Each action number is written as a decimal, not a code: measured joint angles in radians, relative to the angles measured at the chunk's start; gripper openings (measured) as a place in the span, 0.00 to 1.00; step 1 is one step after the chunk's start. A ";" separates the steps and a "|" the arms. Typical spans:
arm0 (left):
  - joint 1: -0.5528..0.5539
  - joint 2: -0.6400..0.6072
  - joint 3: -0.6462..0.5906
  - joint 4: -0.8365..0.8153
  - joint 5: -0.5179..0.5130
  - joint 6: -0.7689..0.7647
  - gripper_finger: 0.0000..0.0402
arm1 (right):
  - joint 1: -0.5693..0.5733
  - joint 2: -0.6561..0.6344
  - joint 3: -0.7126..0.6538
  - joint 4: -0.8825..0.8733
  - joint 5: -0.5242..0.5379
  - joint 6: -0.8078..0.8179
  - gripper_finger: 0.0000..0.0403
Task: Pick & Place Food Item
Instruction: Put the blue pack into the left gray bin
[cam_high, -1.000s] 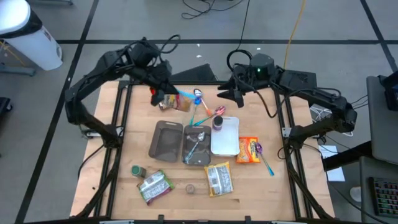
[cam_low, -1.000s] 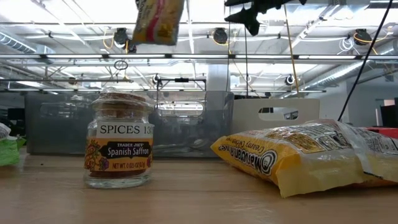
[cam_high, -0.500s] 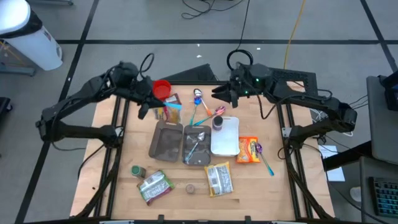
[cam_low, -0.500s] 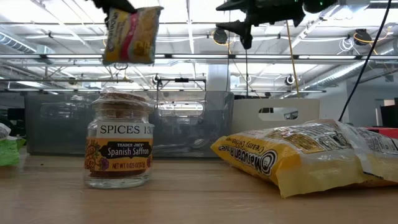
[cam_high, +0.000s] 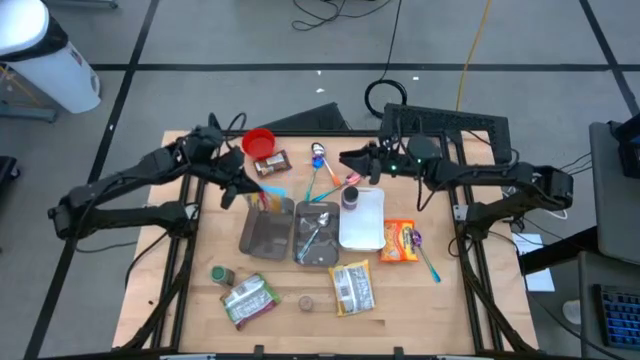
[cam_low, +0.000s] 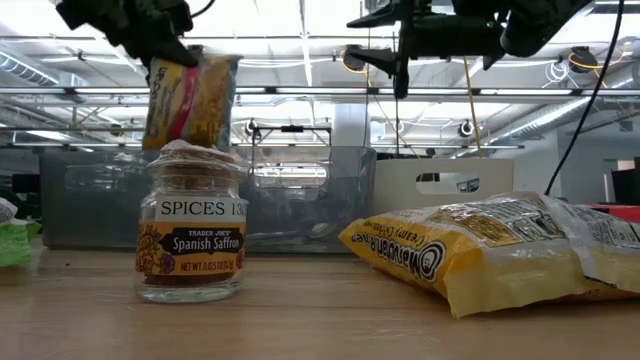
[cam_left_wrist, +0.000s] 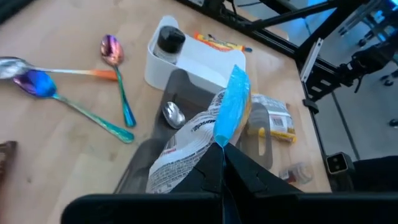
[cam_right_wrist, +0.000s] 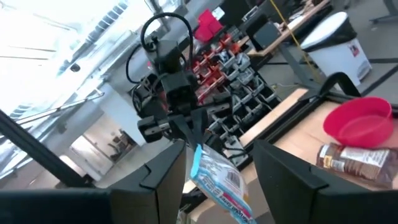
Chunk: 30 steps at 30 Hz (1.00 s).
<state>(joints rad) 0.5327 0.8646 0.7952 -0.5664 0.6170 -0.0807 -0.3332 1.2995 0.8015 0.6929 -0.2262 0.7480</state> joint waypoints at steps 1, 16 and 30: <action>0.000 0.000 -0.013 0.006 0.003 0.000 0.01 | 0.006 0.000 -0.001 -0.002 0.013 0.000 0.45; 0.034 0.001 -0.179 0.223 0.012 -0.060 0.02 | 0.009 0.000 -0.001 -0.001 0.023 0.000 0.42; 0.080 0.011 -0.178 0.224 0.004 -0.010 0.01 | -0.045 0.000 -0.001 -0.001 0.016 -0.007 0.42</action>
<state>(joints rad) 0.6124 0.8751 0.6170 -0.3420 0.6208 -0.0911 -0.3784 1.2995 0.8009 0.6922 -0.2100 0.7411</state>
